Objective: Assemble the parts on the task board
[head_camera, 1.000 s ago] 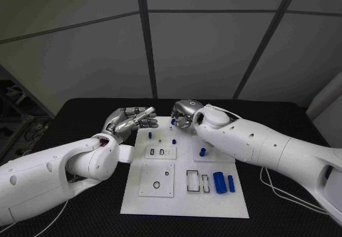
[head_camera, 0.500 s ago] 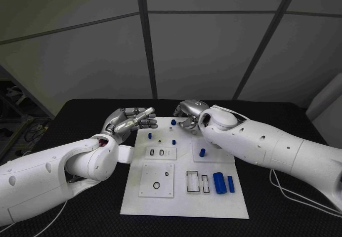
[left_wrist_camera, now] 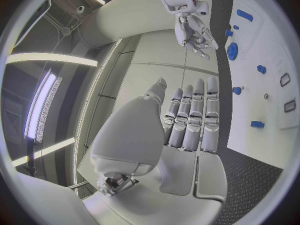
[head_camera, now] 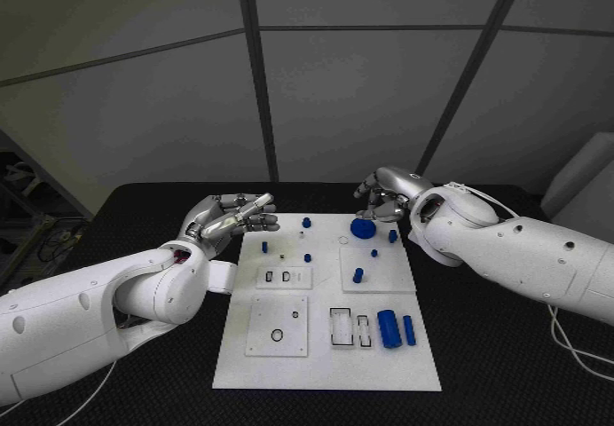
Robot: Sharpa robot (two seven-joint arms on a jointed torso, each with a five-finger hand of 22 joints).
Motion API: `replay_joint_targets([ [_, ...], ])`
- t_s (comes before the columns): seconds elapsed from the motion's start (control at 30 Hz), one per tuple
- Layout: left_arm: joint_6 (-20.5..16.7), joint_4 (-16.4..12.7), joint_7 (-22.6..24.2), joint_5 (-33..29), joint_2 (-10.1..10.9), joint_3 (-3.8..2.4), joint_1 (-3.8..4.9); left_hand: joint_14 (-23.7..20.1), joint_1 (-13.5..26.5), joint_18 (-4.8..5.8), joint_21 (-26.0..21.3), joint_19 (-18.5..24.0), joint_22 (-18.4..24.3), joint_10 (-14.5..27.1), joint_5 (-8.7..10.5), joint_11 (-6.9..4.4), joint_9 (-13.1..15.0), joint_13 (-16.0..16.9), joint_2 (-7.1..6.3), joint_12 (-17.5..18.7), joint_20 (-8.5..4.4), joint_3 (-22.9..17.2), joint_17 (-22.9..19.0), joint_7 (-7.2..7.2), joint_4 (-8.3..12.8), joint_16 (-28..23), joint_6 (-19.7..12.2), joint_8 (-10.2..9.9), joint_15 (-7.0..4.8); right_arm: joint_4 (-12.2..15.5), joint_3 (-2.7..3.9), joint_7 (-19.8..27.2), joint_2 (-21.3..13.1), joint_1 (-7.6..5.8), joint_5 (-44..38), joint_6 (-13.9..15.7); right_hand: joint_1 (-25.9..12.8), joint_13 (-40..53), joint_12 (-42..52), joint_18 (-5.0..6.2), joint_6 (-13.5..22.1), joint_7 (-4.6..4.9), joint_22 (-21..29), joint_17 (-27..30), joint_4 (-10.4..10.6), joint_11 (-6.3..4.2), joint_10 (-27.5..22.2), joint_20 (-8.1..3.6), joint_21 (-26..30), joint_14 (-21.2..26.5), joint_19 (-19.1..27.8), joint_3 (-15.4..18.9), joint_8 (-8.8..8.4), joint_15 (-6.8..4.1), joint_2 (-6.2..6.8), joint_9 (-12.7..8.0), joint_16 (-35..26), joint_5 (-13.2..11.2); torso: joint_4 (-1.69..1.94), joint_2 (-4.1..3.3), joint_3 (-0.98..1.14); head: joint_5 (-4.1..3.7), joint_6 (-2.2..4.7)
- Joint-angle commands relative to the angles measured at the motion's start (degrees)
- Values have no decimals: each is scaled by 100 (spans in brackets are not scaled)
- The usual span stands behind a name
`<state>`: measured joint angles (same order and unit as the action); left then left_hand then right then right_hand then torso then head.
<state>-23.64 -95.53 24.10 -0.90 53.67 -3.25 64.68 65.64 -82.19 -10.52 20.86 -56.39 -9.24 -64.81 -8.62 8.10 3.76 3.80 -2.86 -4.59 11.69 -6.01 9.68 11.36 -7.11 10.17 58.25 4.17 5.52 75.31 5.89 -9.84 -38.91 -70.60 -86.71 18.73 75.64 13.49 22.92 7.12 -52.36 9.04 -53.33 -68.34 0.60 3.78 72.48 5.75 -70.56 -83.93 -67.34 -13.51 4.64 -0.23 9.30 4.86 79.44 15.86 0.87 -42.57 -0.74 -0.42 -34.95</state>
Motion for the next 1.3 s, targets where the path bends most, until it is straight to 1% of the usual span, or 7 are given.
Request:
replay_joint_targets([
  [0.03,117,25,-11,50,-20,-4,10,-25,9,16,27,-33,3,0,39,32,-9,-3,11,16,-11,-16,6,40,4,-39,-7,-35,13,47,17,-359,-108,-9,503,-660,191,981,1159,-51,184,-58,-252,-384,188,-20,-255,-33,-140,-299,-217,519,118,9,4,11,231,-18,-30,23,7,-11,-3],
  [0.07,120,31,-11,50,-25,-4,10,-25,9,16,27,-33,3,0,39,32,-9,-3,11,16,-11,-16,6,40,4,-39,-7,-35,13,34,20,-395,-127,-10,518,-735,206,1752,1957,-46,255,-2,-353,-568,379,-22,-398,-39,-198,-327,-292,749,185,57,-71,19,336,-48,-31,24,10,-13,-4],
  [0.13,127,38,-11,50,-33,-4,10,-25,9,16,27,-33,3,0,39,32,-9,-3,11,16,-11,-16,6,40,4,-39,-7,-35,13,1,24,-438,-140,-10,536,-826,302,3037,3138,-108,322,36,-551,-921,559,36,-335,20,-311,-385,-420,944,279,29,-120,32,518,-49,-20,16,10,-29,0],
  [0.27,136,52,-12,63,-46,-4,10,-25,9,16,27,-33,3,0,39,32,-9,-3,11,16,-11,-16,6,40,4,-39,-7,-35,13,-134,28,-490,-97,-11,558,-968,496,4089,4092,-133,442,86,-696,-1167,850,86,-326,78,-396,-414,-497,1132,450,57,-179,48,647,-35,-16,6,11,-44,-4],
  [0.63,147,66,-24,87,-54,-4,9,-25,9,16,27,-33,3,0,39,32,-9,-3,11,16,-11,-16,6,40,4,-39,-7,-35,13,-534,29,-500,143,-9,569,-1249,668,4602,4539,-141,580,103,-774,-1332,1111,128,-282,111,-446,-437,-521,1252,624,94,-194,52,728,-4,-6,-9,6,-70,-44],
  [0.93,154,74,-30,90,-66,-4,9,-25,7,16,25,-33,5,-4,41,30,-7,-1,13,18,-10,-20,10,35,11,-46,-5,-35,13,-667,29,-465,240,-8,592,-1193,681,4731,4649,-145,577,98,-803,-1366,1181,127,-234,117,-464,-442,-531,1263,686,97,-234,59,745,41,-1,-7,6,-71,-54],
  [1.3,155,87,-37,90,-80,-4,9,-25,7,16,25,-33,5,-4,41,30,-7,-1,13,18,-10,-20,10,35,11,-46,-5,-35,13,-784,27,-455,370,-7,605,-1412,753,4934,4814,-148,494,70,-834,-1404,1191,105,-128,109,-483,-448,-540,1246,790,82,-301,78,763,44,-6,-11,10,-78,-85],
])
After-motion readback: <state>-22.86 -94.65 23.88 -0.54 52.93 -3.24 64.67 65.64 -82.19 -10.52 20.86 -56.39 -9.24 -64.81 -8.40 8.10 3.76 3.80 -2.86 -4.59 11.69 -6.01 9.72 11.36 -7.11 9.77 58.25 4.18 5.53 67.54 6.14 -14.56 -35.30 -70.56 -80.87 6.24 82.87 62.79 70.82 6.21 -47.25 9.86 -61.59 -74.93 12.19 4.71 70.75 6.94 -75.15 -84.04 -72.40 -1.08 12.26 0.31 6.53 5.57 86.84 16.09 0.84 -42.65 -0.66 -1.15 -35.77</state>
